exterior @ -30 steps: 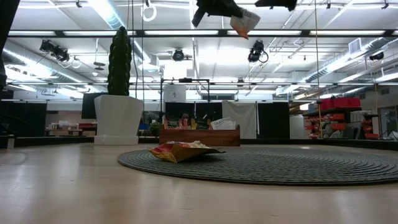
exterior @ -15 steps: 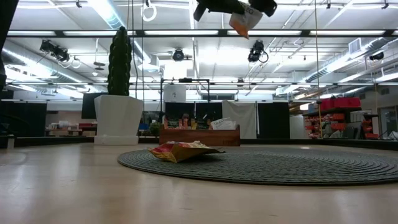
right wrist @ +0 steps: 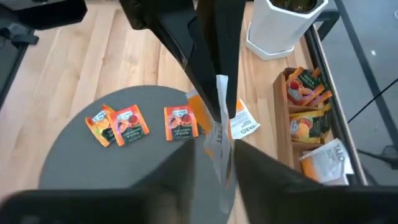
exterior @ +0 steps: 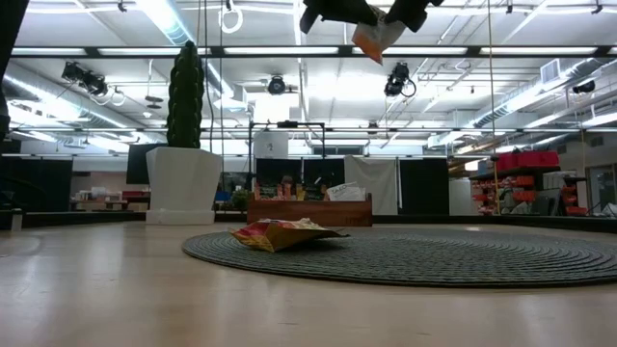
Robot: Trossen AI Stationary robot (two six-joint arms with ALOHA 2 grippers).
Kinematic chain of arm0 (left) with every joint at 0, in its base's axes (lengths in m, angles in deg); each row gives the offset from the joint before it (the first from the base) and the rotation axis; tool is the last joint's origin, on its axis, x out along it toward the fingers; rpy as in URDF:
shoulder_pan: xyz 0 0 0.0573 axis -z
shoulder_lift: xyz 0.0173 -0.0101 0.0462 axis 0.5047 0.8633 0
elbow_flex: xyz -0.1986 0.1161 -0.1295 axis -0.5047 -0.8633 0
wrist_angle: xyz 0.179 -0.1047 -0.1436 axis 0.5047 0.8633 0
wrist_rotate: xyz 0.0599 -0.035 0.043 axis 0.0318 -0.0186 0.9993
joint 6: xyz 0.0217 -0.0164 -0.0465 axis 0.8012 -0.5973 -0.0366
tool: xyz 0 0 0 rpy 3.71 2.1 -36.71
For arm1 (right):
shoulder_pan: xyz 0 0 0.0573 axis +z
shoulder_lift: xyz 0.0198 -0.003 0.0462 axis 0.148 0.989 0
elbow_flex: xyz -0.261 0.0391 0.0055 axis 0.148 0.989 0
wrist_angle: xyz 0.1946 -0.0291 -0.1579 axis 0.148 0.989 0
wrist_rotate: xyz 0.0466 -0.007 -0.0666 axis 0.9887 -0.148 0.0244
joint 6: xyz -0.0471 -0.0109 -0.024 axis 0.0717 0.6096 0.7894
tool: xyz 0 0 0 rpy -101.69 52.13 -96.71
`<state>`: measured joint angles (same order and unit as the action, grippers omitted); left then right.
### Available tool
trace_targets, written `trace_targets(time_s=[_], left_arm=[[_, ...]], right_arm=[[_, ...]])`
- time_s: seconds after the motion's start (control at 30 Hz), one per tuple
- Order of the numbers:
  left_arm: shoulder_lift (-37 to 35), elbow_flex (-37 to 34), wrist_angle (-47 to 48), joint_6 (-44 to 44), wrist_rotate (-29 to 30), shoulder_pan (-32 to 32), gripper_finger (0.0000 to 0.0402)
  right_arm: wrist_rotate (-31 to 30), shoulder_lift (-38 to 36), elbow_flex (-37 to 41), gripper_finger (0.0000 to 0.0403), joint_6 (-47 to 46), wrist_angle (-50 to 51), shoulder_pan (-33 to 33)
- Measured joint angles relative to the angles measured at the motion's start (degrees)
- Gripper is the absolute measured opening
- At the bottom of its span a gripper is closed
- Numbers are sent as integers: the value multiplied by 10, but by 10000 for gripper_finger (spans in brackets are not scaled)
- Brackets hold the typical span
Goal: Pick & Place Tea
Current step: Put the white tea bag into the right section of the wooden organizer
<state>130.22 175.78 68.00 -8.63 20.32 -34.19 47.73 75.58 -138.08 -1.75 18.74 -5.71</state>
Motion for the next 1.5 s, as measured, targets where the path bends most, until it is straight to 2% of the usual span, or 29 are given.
trace_targets(time_s=[0.1, 0.13, 0.23, 0.53, 0.63, 0.87, 1.03, 1.2, 1.5], left_arm=[[0, 0, 1, 0, 0, 0, 1], [0, 0, 1, -1, 0, 0, 1], [0, 0, 1, -9, 1, 0, 2], [-4, 0, 12, -17, 2, 0, 15], [-16, 0, 44, -17, 3, 0, 19], [-49, 0, 132, -20, 52, 0, 13], [-69, 0, 144, -21, 84, 0, 12], [-80, 0, 157, -20, 115, 0, 13], [-89, 0, 163, 9, 120, -1, 14]], right_arm=[[-3, 0, 0, 25, 19, 0, 0], [-6, 0, 0, 14, 25, 0, 0], [-32, 0, 0, 8, 32, -1, 0], [-59, 0, 0, 2, 57, -4, -7], [-71, 0, 0, 1, 65, 4, -16], [-64, 7, -1, 1, 68, -4, -51], [-65, 73, -1, 0, 84, -34, -73], [-100, 161, 0, 0, 96, -56, -101], [-125, 281, -6, 0, 128, -119, -154]])
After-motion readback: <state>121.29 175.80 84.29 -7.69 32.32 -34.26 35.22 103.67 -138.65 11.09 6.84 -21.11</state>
